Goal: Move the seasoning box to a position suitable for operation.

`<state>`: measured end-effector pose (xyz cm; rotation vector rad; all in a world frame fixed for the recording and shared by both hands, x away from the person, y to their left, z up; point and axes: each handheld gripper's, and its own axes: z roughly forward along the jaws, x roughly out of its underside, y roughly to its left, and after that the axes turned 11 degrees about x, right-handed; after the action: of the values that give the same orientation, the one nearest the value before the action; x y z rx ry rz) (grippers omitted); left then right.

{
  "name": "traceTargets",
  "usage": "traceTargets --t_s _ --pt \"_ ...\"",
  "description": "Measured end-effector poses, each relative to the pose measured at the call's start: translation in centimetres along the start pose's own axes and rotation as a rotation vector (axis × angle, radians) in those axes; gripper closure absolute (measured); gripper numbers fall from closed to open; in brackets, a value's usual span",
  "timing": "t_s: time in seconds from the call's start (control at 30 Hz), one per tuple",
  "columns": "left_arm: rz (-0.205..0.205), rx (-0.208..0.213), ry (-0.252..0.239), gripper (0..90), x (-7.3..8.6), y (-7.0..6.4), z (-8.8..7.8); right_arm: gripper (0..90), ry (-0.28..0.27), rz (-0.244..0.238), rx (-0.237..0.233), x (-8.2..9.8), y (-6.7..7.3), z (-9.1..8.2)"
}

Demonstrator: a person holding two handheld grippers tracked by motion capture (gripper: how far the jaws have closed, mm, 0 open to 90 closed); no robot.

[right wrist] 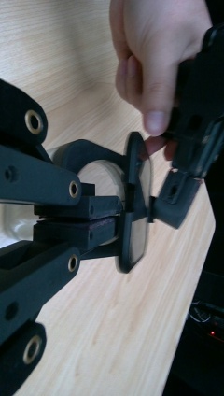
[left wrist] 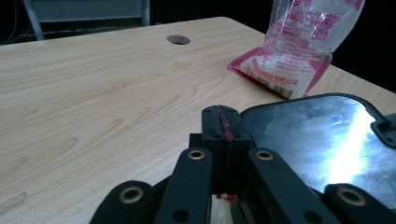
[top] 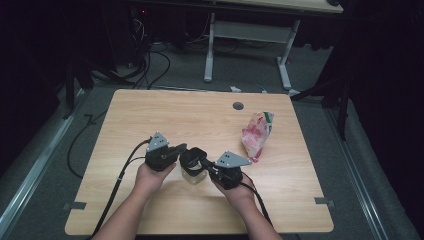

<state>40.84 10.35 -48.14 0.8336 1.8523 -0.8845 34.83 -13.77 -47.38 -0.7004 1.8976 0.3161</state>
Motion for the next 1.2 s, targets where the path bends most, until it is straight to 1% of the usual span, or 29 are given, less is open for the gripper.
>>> traceTargets --t_s 0.03,0.1,0.13,0.17,0.2,0.23,0.27,0.3,0.33,0.37,0.4,0.43,0.5,0.53,0.57,0.6,0.63,0.67,0.77,0.87,0.93,0.97,1.0,1.13,1.2 --pt "0.000 0.000 0.000 90.0 0.0 0.0 0.0 88.5 0.003 -0.008 0.004 -0.3 0.0 0.0" --pt "0.000 -0.002 0.000 90.0 0.0 0.0 0.0 88.7 -0.002 -0.004 -0.001 -0.5 -0.1 0.1" --pt "0.003 -0.020 0.018 90.0 -0.2 0.1 -0.3 89.4 -0.001 0.005 -0.003 -0.5 -0.1 0.1" --pt "0.003 -0.020 0.018 90.0 -0.2 0.1 -0.3 89.4 -0.001 0.005 -0.003 -0.5 -0.1 0.1" --pt "-0.026 -0.020 -0.001 90.0 -0.2 0.2 -0.9 89.9 -0.010 0.011 -0.002 -0.3 -0.1 0.1" --pt "-0.026 -0.020 -0.001 89.9 -0.2 0.2 -0.9 89.9 -0.010 0.011 -0.002 -0.3 -0.1 0.1" --pt "-0.026 -0.025 -0.016 89.7 -0.2 0.0 -1.6 89.9 -0.009 0.008 0.000 -0.3 -0.1 0.0" --pt "-0.026 -0.025 -0.016 89.7 -0.2 0.0 -1.6 89.9 -0.009 0.008 0.000 -0.3 -0.1 0.0" --pt "-0.012 -0.036 -0.017 89.5 0.1 -0.4 -2.3 90.0 -0.011 0.018 -0.010 -0.3 -0.1 0.0" --pt "-0.012 -0.036 -0.017 89.5 0.1 -0.4 -2.3 90.0 -0.011 0.018 -0.010 -0.3 -0.1 0.0" --pt "0.002 -0.047 -0.009 89.4 0.4 -0.7 -2.6 90.0 -0.008 0.015 -0.008 -0.2 0.0 0.0" --pt "0.009 -0.067 0.008 89.4 0.8 -1.0 -3.0 90.0 -0.011 0.012 -0.009 -0.1 0.1 0.1" --pt "-0.011 -0.078 0.008 89.4 1.4 -1.0 -3.5 89.9 -0.005 0.014 -0.008 0.1 0.1 0.1" --pt "-0.011 -0.078 0.008 89.4 1.4 -1.0 -3.5 89.9 -0.005 0.014 -0.008 0.1 0.1 0.1" --pt "-0.026 -0.078 0.008 89.4 1.7 -1.0 -3.8 89.9 -0.009 0.016 -0.009 0.1 0.1 0.0" --pt "-0.033 -0.077 0.007 89.4 1.9 -1.2 -3.9 89.9 -0.017 0.017 -0.011 0.2 0.1 0.0" --pt "-0.032 -0.077 0.009 89.4 2.1 -1.4 -4.0 89.9 -0.017 0.019 -0.013 0.1 0.2 -0.1" --pt "-0.025 -0.072 0.020 89.4 2.4 -1.8 -4.1 89.9 -0.023 0.019 -0.016 0.1 0.1 -0.1" --pt "-0.018 -0.062 0.032 89.4 2.8 -2.6 -3.9 89.8 -0.029 0.019 -0.014 0.0 0.1 -0.1" --pt "-0.017 -0.042 0.021 89.4 2.8 -3.2 -3.8 89.7 -0.032 0.022 -0.011 0.0 0.1 -0.1" --pt "-0.011 -0.044 0.019 89.6 2.8 -3.4 -3.7 89.6 -0.035 0.025 -0.009 0.0 0.1 -0.2" --pt "-0.012 -0.027 0.008 89.6 2.9 -3.7 -3.7 89.5 -0.037 0.032 -0.008 0.0 0.0 -0.2" --pt "-0.012 -0.024 0.003 89.6 2.9 -3.8 -3.7 89.5 -0.036 0.033 -0.007 0.0 0.0 -0.3" --pt "-0.007 -0.027 0.004 89.6 3.0 -4.2 -3.8 89.5 -0.038 0.031 -0.009 0.0 0.1 -0.2" --pt "-0.012 -0.022 0.003 89.6 3.0 -4.3 -3.8 89.5 -0.041 0.028 -0.011 0.0 0.2 -0.2"
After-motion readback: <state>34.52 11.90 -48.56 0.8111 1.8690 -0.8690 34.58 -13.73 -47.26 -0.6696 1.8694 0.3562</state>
